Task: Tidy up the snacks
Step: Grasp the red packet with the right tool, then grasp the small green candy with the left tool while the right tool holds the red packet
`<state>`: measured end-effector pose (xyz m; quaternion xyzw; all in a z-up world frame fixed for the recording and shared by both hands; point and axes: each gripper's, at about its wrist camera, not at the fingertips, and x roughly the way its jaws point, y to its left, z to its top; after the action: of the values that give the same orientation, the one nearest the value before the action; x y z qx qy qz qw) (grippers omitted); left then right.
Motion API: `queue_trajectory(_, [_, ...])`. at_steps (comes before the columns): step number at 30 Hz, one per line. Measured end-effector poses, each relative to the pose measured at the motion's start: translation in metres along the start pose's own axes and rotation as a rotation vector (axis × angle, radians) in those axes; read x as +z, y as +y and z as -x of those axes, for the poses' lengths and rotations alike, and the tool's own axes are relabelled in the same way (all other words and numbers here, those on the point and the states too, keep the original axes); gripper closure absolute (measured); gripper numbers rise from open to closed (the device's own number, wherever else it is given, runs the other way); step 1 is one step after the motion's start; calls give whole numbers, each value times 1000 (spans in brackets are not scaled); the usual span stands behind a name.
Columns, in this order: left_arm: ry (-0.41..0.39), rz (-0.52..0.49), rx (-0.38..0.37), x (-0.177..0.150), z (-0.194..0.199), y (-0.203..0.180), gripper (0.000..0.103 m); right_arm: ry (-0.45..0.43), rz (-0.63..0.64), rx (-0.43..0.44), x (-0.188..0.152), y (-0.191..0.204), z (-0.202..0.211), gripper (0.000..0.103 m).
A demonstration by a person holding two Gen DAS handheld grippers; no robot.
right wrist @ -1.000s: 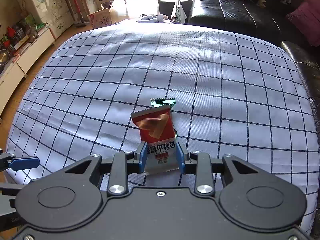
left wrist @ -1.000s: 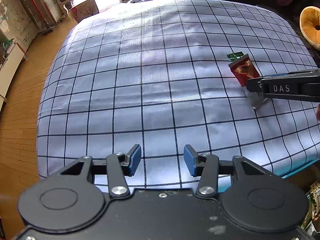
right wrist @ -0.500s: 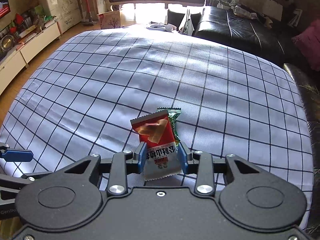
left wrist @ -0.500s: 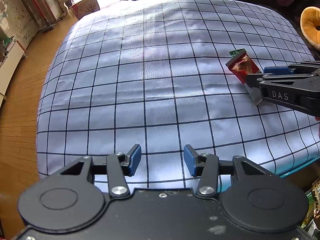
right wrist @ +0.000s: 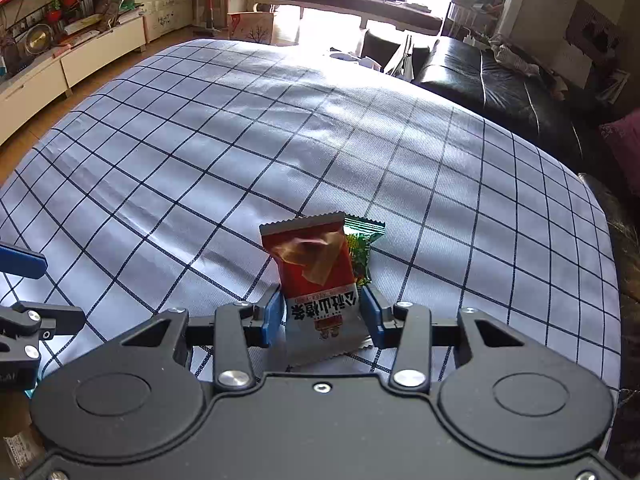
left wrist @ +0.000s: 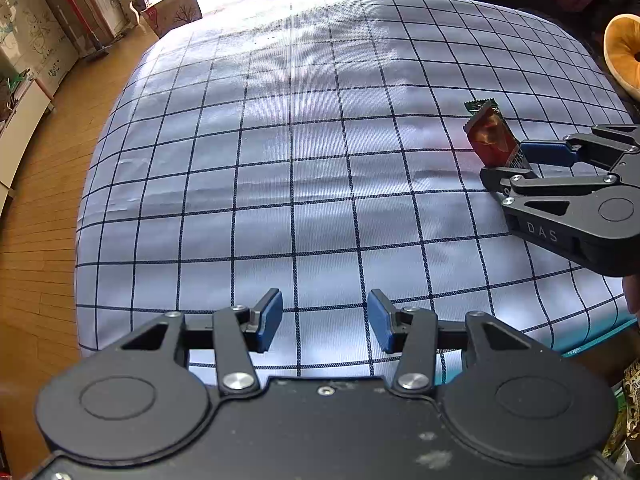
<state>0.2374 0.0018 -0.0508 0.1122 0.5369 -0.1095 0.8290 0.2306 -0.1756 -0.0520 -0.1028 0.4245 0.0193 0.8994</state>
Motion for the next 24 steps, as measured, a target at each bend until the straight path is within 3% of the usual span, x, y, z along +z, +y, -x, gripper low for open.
queue_trajectory(6, [-5,-17,-3,3,3,-7,55,20,-36,1,-13,-13,12,57])
queue_trajectory(11, [-15,-44,-19,13,8,-21,54,42,-140,-31,-27,-38,24,57])
queue_trajectory(18, [-49,-71,-35,47,9,-49,55,30,-298,-94,-46,-71,41,57])
queue_trajectory(24, [-64,-47,-86,84,1,-74,55,19,-399,-40,-62,-89,48,57])
